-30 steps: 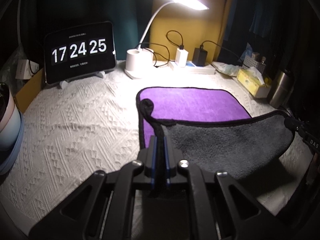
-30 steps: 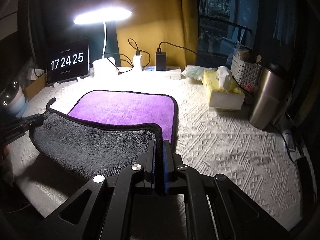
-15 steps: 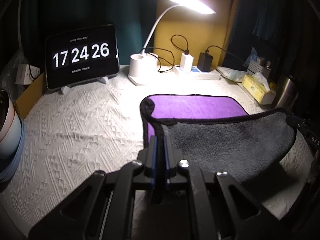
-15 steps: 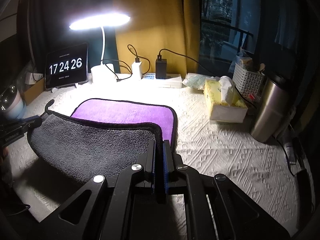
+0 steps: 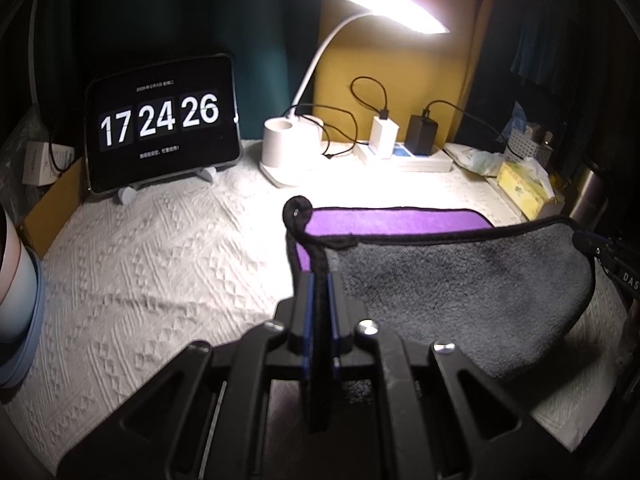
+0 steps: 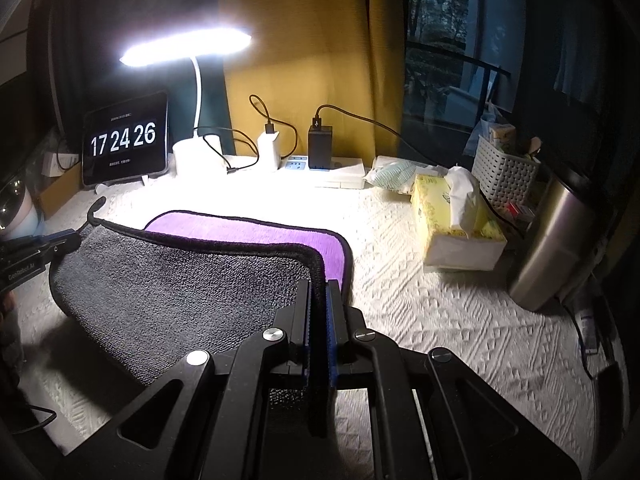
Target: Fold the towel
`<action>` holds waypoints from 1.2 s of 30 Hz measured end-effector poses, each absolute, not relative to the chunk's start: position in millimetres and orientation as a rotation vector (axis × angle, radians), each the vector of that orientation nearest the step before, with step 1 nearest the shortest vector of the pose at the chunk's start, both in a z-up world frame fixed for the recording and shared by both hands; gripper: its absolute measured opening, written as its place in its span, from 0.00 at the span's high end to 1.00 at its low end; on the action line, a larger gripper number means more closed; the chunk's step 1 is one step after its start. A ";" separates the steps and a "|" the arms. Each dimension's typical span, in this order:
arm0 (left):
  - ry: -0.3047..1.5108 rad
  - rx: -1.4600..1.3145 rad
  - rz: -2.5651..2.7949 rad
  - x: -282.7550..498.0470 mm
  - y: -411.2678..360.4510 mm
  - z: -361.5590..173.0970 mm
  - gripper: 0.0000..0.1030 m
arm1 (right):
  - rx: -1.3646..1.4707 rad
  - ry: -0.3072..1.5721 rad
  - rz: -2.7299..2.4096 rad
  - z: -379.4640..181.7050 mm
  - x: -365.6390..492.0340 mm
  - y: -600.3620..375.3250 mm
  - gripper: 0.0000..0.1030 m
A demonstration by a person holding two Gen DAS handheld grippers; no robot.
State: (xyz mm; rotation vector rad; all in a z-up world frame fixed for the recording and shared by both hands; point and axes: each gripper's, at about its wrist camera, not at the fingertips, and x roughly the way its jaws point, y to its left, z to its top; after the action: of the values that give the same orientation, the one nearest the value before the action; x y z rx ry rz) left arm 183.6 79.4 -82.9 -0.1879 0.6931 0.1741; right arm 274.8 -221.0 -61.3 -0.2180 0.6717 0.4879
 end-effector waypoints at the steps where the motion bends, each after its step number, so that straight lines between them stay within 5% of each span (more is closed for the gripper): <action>1: 0.693 -0.188 0.174 185.3 79.9 -82.9 0.93 | -0.219 0.672 0.488 -61.4 274.5 -221.1 0.93; 36: 0.712 -0.171 0.171 265.3 103.5 -102.5 0.93 | -0.238 0.685 0.495 -84.3 362.5 -191.8 0.93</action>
State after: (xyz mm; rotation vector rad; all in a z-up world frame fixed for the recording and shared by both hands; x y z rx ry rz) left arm 265.3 103.5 -102.5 -0.1707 0.7123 0.1707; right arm 362.5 -191.8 -84.3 -0.2376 0.6854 0.4949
